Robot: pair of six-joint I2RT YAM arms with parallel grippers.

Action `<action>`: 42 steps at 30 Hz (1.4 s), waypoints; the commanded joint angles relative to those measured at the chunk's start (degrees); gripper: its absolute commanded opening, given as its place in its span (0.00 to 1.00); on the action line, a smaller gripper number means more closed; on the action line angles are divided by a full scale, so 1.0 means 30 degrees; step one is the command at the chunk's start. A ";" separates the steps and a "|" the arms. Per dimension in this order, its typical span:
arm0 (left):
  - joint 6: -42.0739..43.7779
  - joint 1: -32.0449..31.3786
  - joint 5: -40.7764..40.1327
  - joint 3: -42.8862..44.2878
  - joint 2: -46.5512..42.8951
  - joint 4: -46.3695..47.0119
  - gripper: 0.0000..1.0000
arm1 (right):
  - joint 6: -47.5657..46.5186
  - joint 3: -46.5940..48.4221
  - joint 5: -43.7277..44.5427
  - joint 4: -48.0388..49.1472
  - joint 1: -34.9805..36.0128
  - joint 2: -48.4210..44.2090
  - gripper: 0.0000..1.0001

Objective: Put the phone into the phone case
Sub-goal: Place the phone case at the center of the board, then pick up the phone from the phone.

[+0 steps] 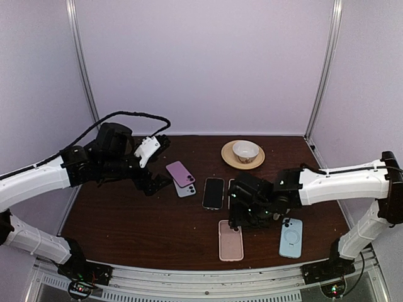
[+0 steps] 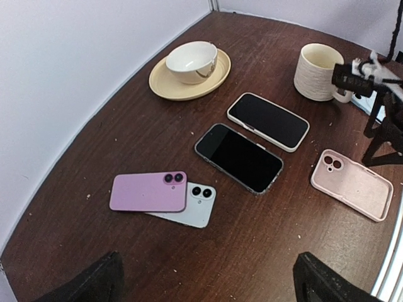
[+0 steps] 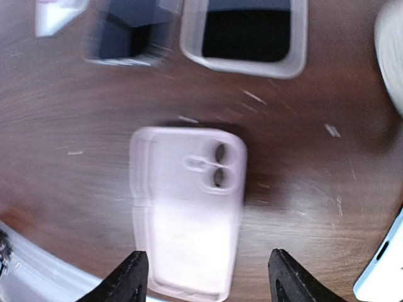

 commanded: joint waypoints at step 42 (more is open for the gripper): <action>-1.9368 0.9202 0.9235 0.6549 1.9467 1.1930 0.78 | -1.1840 2.3791 -0.9274 0.3478 -0.7711 2.0459 0.53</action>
